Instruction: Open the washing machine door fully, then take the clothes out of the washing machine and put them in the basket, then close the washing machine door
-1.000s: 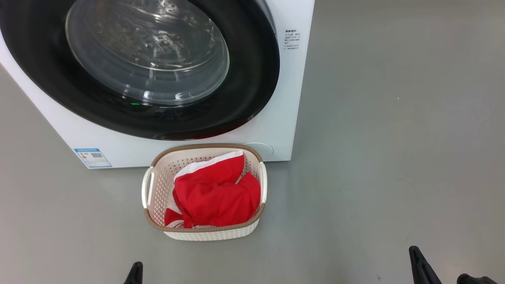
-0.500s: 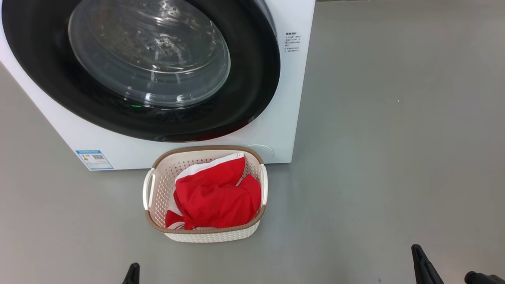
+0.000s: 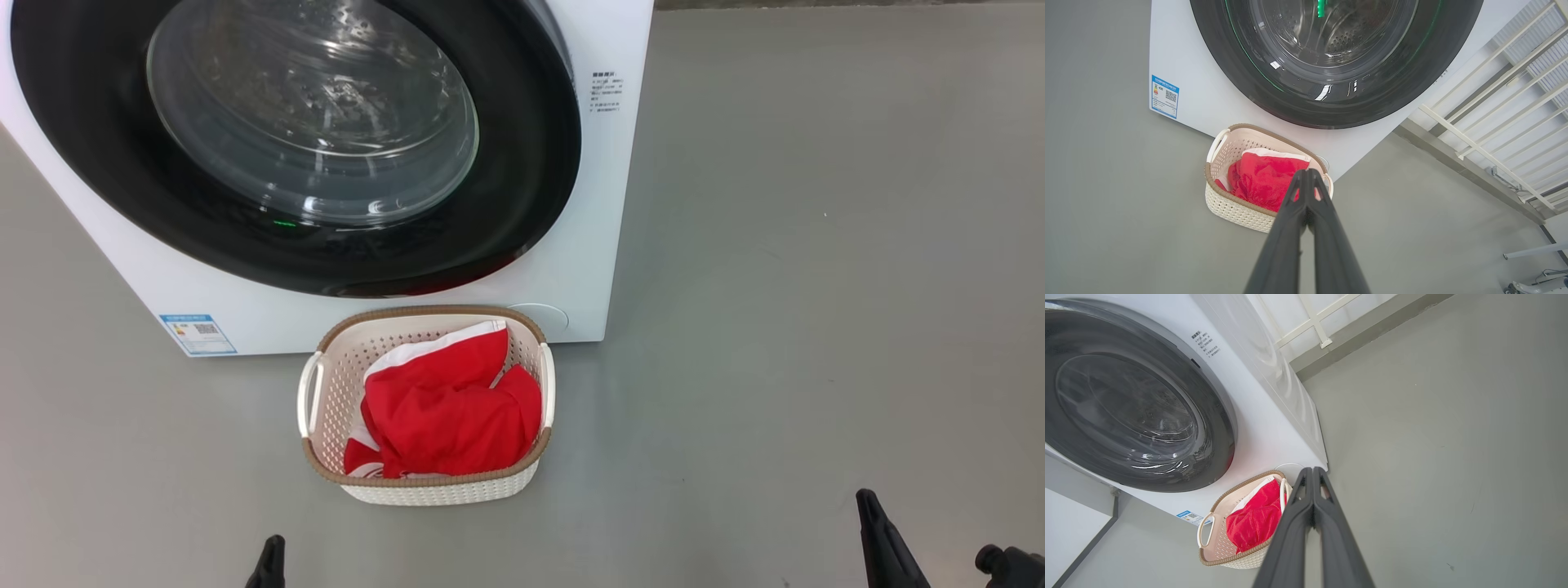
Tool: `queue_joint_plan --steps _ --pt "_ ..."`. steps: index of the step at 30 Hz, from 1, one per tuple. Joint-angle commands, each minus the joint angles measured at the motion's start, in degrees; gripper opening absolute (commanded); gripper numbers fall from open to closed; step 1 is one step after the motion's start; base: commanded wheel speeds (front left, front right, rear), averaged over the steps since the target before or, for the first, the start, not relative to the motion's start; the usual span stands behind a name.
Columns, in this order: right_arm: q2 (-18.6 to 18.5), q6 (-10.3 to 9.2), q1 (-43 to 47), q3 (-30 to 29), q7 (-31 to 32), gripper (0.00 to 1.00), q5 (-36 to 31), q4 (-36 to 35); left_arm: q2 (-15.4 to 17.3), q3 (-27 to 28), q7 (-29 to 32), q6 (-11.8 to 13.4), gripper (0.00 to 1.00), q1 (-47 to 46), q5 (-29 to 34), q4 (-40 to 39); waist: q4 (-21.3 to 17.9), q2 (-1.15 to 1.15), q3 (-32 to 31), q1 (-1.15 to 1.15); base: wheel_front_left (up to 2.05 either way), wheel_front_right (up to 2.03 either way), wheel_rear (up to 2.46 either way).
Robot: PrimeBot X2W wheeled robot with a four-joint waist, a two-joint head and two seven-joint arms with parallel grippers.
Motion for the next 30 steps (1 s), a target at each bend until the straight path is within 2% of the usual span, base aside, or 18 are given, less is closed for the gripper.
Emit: queue_joint_plan --steps 1,30 --pt "-1.0 -0.02 -2.13 0.53 0.27 0.0 1.73 -1.27 0.69 0.78 0.36 -0.1 0.0 -2.08 -1.81 -1.12 0.02 -0.01 -0.05 -0.01 0.0 0.0 0.0" --pt "-1.83 -0.03 -6.09 0.65 4.57 0.0 18.04 -0.97 0.68 1.94 4.67 -0.19 0.0 -5.28 -18.34 -0.46 0.25 -0.01 -1.0 -0.01 0.0 0.0 0.0"
